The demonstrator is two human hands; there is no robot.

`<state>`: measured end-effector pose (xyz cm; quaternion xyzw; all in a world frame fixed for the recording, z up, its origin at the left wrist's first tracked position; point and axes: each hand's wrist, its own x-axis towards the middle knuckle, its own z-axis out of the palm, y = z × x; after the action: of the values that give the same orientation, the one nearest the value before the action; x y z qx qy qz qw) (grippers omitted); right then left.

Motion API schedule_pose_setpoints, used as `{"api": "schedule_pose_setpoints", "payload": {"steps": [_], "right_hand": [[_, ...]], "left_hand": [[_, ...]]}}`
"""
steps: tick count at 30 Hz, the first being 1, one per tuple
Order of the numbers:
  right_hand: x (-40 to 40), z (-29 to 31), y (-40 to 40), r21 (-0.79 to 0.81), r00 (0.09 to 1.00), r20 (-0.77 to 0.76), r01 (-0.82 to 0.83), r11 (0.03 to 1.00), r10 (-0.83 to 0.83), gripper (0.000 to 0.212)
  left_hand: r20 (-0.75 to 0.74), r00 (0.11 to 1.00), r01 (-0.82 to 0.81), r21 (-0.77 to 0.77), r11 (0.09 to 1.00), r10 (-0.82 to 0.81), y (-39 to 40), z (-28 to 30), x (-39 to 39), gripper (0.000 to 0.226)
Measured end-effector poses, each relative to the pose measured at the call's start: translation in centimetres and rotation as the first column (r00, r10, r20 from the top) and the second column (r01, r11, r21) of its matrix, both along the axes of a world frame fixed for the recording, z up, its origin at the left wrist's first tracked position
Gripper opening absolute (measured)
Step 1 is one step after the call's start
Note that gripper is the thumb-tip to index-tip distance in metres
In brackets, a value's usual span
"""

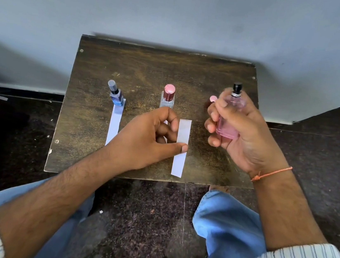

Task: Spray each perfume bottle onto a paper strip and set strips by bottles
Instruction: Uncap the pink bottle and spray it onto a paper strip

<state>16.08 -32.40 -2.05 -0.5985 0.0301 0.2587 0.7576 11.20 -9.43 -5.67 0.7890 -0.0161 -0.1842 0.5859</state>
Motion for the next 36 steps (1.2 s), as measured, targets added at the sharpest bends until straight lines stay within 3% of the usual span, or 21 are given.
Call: {"api": "schedule_pose_setpoints", "payload": {"steps": [5,8,17,21,23,30,34,36], "right_hand": [[0.2,0.0,0.4,-0.051,0.994,-0.093,-0.067,0.996,0.062,0.056],[0.1,-0.1,0.9,-0.091,0.995,-0.089,-0.058,0.994,0.049,0.065],[-0.1,0.1,1.4,-0.148,0.991,-0.127,-0.05,0.988,0.031,0.059],[-0.2,0.1,1.5,-0.397,0.999,-0.015,-0.053,0.916,0.052,0.05],[-0.5,-0.1,1.5,-0.514,0.992,0.047,-0.073,0.855,0.114,0.038],[-0.6,-0.2,1.7,-0.572,0.978,0.007,-0.168,0.803,0.21,0.011],[-0.5,-0.5,1.8,-0.527,0.982,-0.001,-0.16,0.835,0.187,0.018],[-0.4,-0.5,1.7,-0.499,0.987,0.006,-0.134,0.856,0.158,0.018]], "left_hand": [[-0.158,0.987,-0.046,-0.03,0.998,0.041,-0.3,1.0,0.1,0.04],[-0.227,0.972,-0.062,-0.015,0.998,0.057,-0.3,1.3,0.1,0.042],[-0.283,0.955,-0.094,-0.006,0.996,0.089,0.0,1.3,0.4,0.051],[-0.258,0.963,-0.072,0.014,0.997,0.074,0.0,1.4,0.4,0.083],[-0.241,0.969,-0.053,0.025,0.998,0.057,0.0,1.5,0.3,0.088],[-0.234,0.972,-0.04,-0.028,0.999,0.033,0.0,1.5,0.3,0.043],[-0.261,0.965,-0.043,-0.05,0.998,0.028,0.1,1.2,0.3,0.041],[-0.246,0.968,-0.049,-0.036,0.998,0.039,0.1,0.9,0.3,0.024]]}}
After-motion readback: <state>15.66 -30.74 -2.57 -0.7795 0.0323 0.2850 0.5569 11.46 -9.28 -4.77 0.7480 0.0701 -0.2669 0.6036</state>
